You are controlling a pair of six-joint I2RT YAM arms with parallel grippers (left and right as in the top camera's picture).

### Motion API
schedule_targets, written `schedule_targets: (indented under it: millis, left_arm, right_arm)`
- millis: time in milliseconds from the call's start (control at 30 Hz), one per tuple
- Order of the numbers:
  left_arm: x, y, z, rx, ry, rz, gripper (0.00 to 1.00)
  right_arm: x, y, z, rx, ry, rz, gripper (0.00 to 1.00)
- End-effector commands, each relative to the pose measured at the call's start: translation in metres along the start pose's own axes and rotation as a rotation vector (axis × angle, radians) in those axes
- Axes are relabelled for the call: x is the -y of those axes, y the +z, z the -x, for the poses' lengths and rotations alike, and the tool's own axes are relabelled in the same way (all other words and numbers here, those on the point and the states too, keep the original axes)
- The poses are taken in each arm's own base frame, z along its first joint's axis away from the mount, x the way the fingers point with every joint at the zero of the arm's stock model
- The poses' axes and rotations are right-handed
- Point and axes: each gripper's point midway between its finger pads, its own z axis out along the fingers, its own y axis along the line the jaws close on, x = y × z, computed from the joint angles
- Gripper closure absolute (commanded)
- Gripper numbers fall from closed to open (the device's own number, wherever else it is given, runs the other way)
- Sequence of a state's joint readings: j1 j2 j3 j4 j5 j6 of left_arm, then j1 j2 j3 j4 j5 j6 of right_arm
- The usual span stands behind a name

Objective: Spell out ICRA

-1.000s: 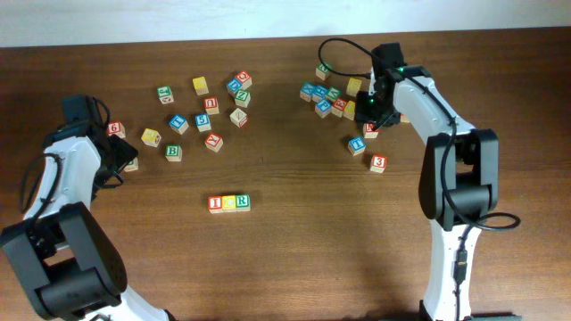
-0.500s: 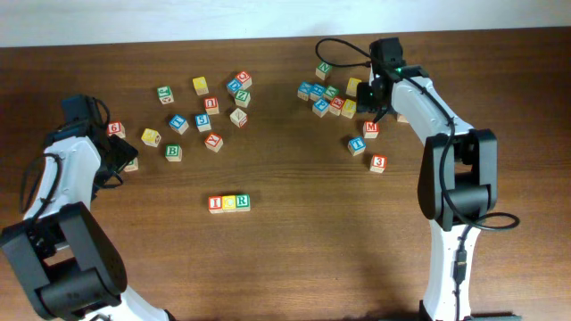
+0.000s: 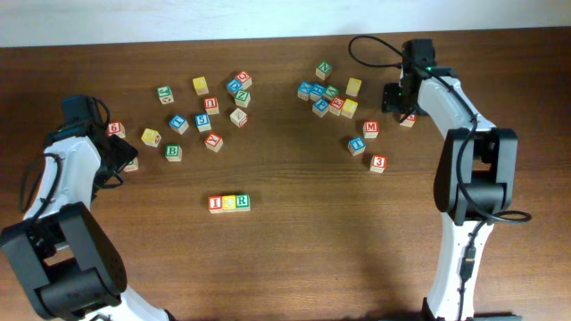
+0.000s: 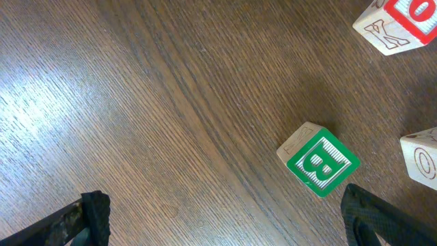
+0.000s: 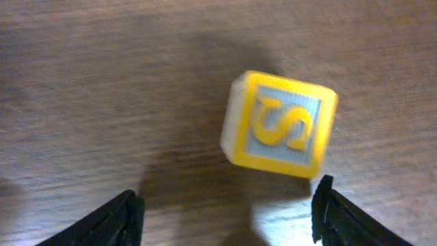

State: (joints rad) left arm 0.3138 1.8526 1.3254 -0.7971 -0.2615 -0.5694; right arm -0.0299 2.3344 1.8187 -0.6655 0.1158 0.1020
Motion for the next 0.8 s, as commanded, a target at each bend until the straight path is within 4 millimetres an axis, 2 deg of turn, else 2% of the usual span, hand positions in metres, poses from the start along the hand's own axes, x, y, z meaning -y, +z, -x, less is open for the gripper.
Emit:
schedule_targets:
  millis: [0, 67, 133, 267, 300, 567, 667, 767]
  left_arm:
    - [-0.002, -0.007, 0.003, 0.016, -0.009, -0.005, 0.01]
    - [-0.002, -0.007, 0.003, 0.016, -0.009, -0.005, 0.01]
    - [-0.002, -0.007, 0.003, 0.016, -0.009, -0.005, 0.01]
    - [-0.002, -0.007, 0.003, 0.016, -0.009, -0.005, 0.01]
    - [-0.002, -0.007, 0.003, 0.016, -0.009, -0.005, 0.01]
    - [-0.002, -0.007, 0.003, 0.016, -0.009, -0.005, 0.01]
    - [-0.002, -0.007, 0.003, 0.016, -0.009, -0.005, 0.01]
    - [-0.002, -0.007, 0.003, 0.016, -0.009, -0.005, 0.01]
  right_arm:
    - [0.013, 0.003, -0.007, -0.038, 0.018, -0.022, 0.26]
    - [0.008, 0.003, -0.018, -0.084, 0.017, 0.019, 0.24]
    - [-0.002, 0.0, -0.037, -0.166, 0.014, 0.076, 0.16]
    - [-0.002, -0.004, -0.057, -0.249, 0.035, 0.078, 0.1]
    - [-0.002, -0.005, -0.059, -0.255, 0.036, 0.077, 0.0]
    - [-0.005, -0.001, -0.043, -0.189, 0.038, 0.084, 0.01]
    - [-0.004, -0.002, -0.046, -0.204, 0.038, 0.083, 0.15]
    - [-0.004, -0.002, -0.049, -0.217, 0.036, 0.081, 0.16]
